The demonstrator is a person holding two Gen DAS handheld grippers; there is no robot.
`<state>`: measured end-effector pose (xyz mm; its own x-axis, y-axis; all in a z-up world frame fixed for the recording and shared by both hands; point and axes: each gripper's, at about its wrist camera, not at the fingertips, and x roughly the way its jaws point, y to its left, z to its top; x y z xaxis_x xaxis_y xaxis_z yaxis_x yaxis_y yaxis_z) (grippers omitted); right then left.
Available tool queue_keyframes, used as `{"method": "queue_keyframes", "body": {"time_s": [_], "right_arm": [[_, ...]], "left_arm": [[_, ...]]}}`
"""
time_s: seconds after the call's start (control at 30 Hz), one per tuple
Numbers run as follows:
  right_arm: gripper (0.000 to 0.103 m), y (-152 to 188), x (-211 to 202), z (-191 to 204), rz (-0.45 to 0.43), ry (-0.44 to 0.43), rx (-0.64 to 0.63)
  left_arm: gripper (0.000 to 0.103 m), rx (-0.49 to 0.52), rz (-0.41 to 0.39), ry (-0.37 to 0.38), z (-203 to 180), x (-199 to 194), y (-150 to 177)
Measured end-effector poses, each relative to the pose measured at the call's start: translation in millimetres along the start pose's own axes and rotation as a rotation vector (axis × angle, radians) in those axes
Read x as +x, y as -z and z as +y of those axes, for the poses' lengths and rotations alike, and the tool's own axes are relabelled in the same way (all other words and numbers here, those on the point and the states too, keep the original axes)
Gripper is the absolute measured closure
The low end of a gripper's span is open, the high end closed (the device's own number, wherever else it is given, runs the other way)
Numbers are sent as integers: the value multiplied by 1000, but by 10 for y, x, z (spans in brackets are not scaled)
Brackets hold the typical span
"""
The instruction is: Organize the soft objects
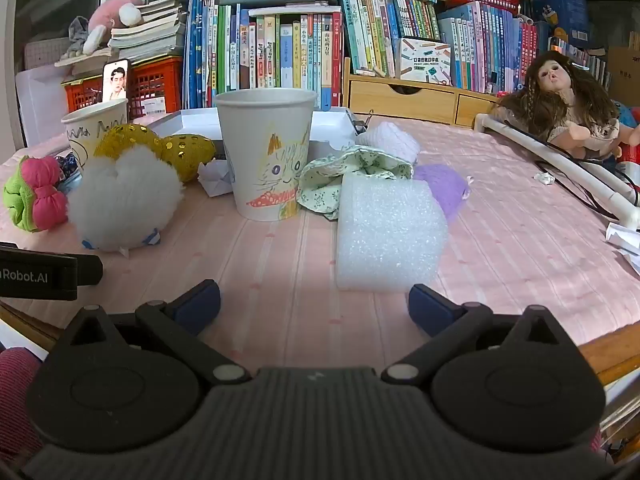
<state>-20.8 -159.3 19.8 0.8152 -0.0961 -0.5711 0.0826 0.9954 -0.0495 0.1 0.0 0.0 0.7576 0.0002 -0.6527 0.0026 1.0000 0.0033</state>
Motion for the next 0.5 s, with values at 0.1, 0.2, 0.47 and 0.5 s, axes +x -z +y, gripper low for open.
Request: {"method": "queue_keyframes", "body": {"time_s": [0.1, 0.2, 0.47, 0.5], "right_arm": [[0, -4, 3, 0, 1, 1, -1], [0, -4, 3, 0, 0, 0, -1], [0, -7, 6, 4, 5, 1, -1], [0, -6, 5, 4, 5, 1, -1]], "left_arm": [[0, 0, 0, -1, -1, 2, -8], [0, 0, -4, 1, 1, -1, 2], [0, 0, -4, 0, 0, -1, 1], [0, 0, -4, 0, 1, -1, 1]]}}
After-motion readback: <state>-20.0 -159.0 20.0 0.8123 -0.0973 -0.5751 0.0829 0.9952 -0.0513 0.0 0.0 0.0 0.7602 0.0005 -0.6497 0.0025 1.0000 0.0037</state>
